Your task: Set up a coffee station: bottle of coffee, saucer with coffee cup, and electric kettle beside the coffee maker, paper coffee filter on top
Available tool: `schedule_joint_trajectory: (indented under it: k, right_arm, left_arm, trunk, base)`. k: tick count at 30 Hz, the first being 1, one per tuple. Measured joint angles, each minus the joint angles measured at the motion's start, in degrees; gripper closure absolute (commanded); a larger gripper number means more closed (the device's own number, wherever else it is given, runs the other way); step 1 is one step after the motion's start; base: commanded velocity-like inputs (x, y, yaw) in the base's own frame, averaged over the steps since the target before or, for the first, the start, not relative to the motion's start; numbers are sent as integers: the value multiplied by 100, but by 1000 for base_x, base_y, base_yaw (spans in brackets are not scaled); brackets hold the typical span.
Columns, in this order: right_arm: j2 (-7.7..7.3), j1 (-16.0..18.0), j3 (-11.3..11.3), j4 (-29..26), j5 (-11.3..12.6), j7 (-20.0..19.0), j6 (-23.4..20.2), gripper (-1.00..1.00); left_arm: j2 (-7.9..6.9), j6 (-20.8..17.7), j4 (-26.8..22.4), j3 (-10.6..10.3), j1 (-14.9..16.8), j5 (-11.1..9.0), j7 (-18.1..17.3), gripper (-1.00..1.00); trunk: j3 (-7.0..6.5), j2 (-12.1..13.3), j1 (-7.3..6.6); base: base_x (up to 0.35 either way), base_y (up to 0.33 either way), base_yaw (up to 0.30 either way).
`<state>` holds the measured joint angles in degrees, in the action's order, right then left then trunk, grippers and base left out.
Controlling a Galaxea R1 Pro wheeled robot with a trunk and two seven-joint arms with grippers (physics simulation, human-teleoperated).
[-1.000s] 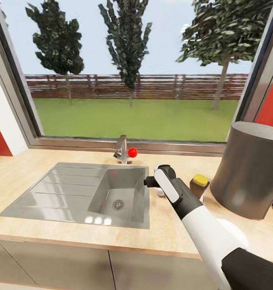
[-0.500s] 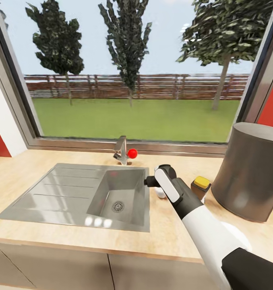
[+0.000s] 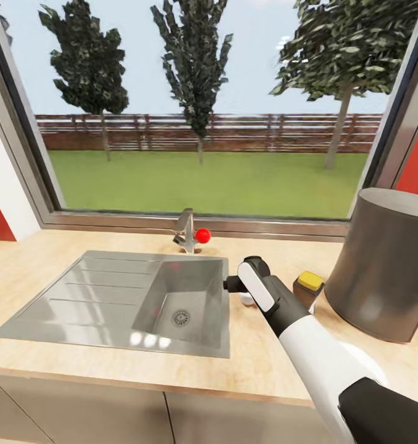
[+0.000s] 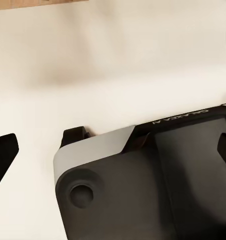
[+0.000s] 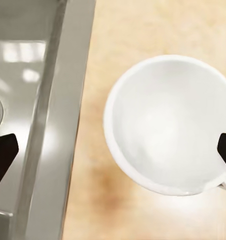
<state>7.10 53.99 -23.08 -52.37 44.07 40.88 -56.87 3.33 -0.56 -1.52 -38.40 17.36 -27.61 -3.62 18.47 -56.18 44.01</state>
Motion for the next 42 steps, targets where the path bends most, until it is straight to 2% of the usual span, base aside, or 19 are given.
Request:
schedule_joint_trajectory:
  k: [11, 17, 35, 36, 40, 42]
  right_arm:
    - [3, 0, -1, 87, 2, -28, -9, -100]
    - [4, 0, -7, 417, 24, -58, -3, -100]
    - [13, 0, -16, 502, 27, -60, 0, -100]
    - [13, 0, -16, 504, 27, -60, 0, 100]
    - [13, -5, -15, 539, 51, -64, 10, 100]
    - [15, 0, -17, 583, -85, -70, -38, 100]
  left_arm:
    - [0, 0, 0, 7, 0, 0, 0, -100]
    - [0, 0, 0, 3, 0, 0, 0, -100]
    - [0, 0, 0, -1, 0, 0, 0, -100]
    - [1, 0, 0, -1, 0, 0, 0, -100]
    - [1, 0, 0, -1, 0, 0, 0, -100]
    - [1, 0, 0, -1, 0, 0, 0, -100]
  trunk:
    - [0, 0, 0]
    - [0, 0, 1]
    - [0, 1, 1]
    - [0, 1, 1]
    - [0, 0, 1]
    - [-1, 0, 1]
  base:
    - [61, 0, 0]
    - [73, 0, 0]
    - [4, 0, 0]
    - [0, 0, 0]
    - [0, 0, 0]
    - [0, 0, 0]
